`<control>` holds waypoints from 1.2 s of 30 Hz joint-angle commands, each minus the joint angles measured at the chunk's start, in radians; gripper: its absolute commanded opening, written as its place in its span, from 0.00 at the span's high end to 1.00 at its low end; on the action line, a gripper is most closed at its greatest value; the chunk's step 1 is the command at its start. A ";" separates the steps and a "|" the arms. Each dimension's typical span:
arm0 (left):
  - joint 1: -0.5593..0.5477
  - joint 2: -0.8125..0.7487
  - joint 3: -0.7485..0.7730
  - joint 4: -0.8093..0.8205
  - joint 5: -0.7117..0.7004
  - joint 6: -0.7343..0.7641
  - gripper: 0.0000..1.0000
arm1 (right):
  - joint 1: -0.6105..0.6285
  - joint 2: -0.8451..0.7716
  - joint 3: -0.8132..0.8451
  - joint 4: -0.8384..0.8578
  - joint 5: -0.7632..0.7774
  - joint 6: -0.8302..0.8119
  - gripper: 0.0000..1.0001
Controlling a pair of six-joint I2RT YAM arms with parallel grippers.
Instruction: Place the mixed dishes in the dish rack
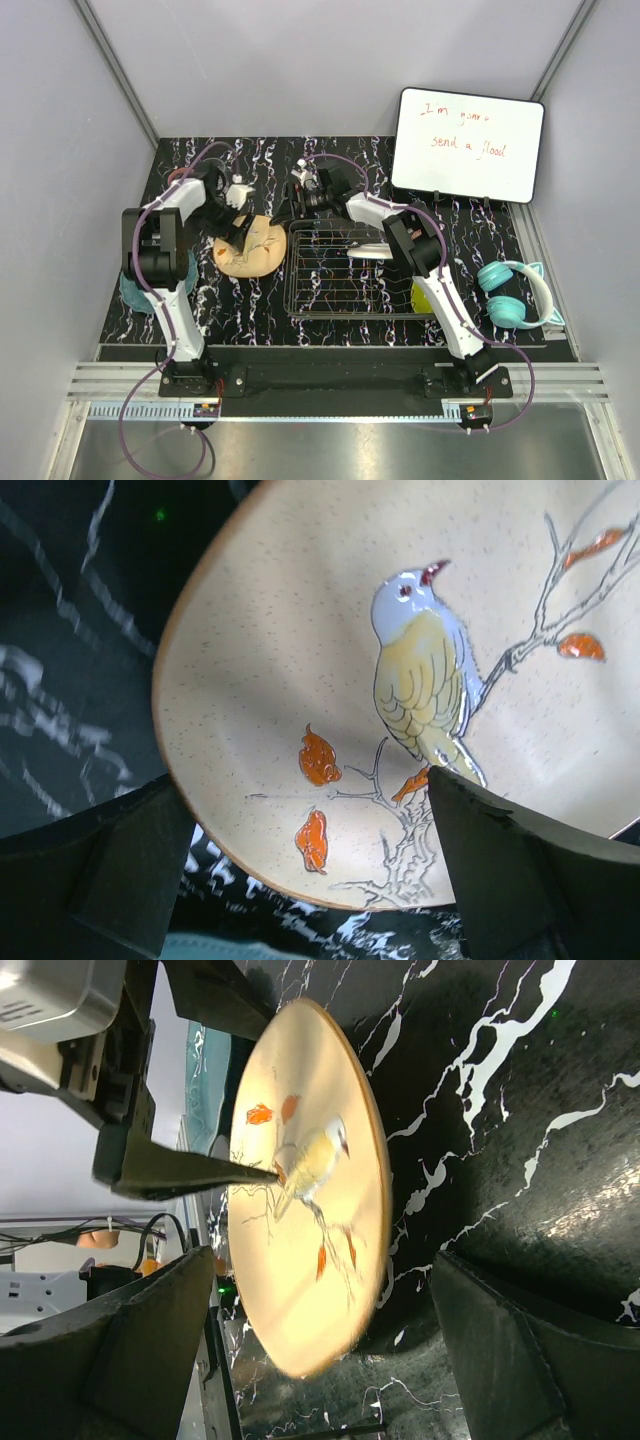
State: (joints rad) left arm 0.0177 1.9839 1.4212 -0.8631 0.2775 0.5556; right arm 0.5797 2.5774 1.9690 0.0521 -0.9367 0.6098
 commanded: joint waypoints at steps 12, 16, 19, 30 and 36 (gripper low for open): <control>-0.121 0.072 0.170 0.018 0.123 -0.109 0.01 | -0.018 0.023 -0.022 -0.060 0.052 -0.021 0.35; -0.119 0.055 0.137 0.026 0.106 -0.094 0.01 | -0.024 0.033 -0.019 -0.061 0.050 -0.013 0.64; -0.117 0.033 0.119 0.035 0.100 -0.094 0.01 | -0.030 0.038 -0.016 -0.061 0.053 -0.013 0.83; -0.021 -0.184 0.174 -0.063 0.074 -0.095 0.01 | -0.098 -0.008 0.099 -0.133 0.097 -0.054 1.00; 0.111 -0.301 0.234 -0.152 0.097 -0.095 0.01 | -0.150 -0.057 0.257 -0.267 0.170 -0.151 1.00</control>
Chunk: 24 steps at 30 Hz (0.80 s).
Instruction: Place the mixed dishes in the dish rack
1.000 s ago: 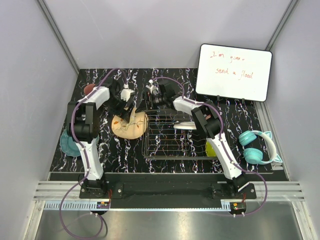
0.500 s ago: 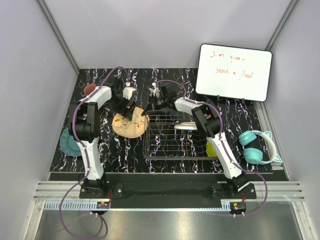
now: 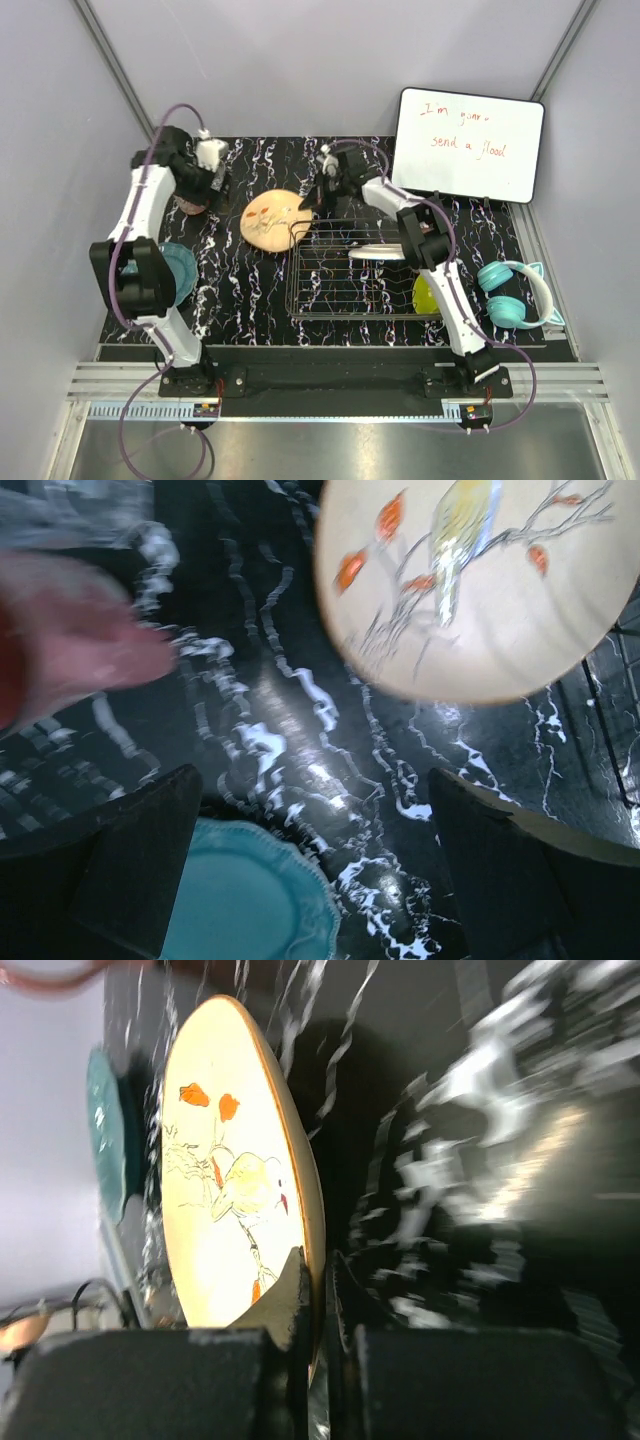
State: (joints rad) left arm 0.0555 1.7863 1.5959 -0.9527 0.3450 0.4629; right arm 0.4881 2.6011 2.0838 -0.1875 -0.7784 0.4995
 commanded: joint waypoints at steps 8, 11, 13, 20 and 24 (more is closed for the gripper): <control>0.124 -0.220 -0.059 -0.092 0.066 0.000 0.01 | -0.092 -0.245 0.262 -0.182 0.131 -0.206 1.00; 0.122 -0.234 -0.096 -0.081 0.106 -0.024 0.01 | -0.091 -0.358 0.228 -0.239 0.175 -0.280 1.00; 0.122 -0.238 -0.117 -0.075 0.140 -0.033 0.01 | -0.089 -0.467 0.196 -0.268 0.194 -0.334 1.00; 0.112 -0.235 -0.140 -0.041 0.181 -0.049 0.01 | -0.063 -0.893 -0.121 -0.316 0.310 -0.522 1.00; 0.107 -0.235 -0.159 -0.024 0.186 -0.053 0.01 | -0.003 -1.208 -0.358 -0.362 0.436 -0.677 1.00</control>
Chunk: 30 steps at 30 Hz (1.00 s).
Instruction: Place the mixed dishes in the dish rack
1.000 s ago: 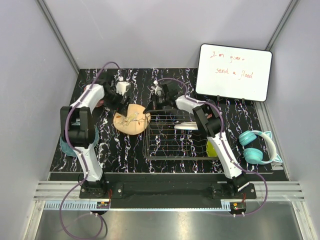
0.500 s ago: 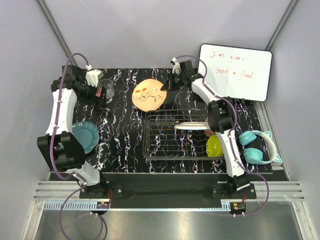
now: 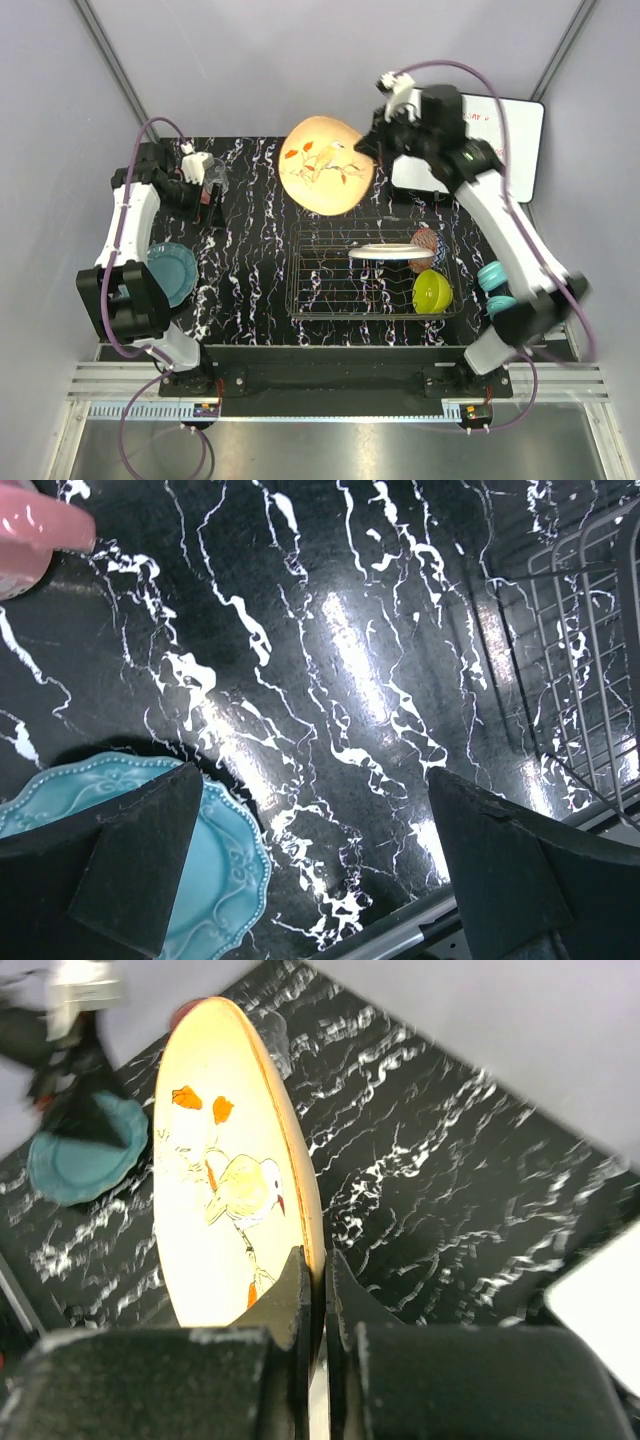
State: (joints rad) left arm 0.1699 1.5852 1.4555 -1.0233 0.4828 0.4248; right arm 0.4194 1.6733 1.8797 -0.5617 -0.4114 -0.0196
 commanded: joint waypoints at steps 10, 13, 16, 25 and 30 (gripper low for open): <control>-0.009 -0.024 -0.049 0.068 0.030 -0.011 0.01 | 0.168 -0.803 -0.706 0.121 0.207 -0.356 1.00; -0.009 -0.024 -0.057 0.071 0.033 -0.015 0.01 | 0.173 -0.889 -0.787 0.161 0.227 -0.463 1.00; -0.010 -0.030 -0.073 0.078 0.023 -0.018 0.01 | 0.179 -0.916 -0.820 0.189 0.272 -0.522 1.00; -0.010 -0.027 -0.109 0.092 0.002 -0.031 0.01 | 0.255 -0.937 -0.835 0.174 0.310 -0.742 1.00; -0.009 -0.022 -0.124 0.095 -0.012 -0.026 0.01 | 0.372 -0.983 -0.875 0.108 0.333 -0.991 1.00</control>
State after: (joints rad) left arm 0.1623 1.5848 1.3430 -0.9630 0.4854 0.4057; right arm 0.7238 0.7582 0.9955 -0.5735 -0.1062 -0.7773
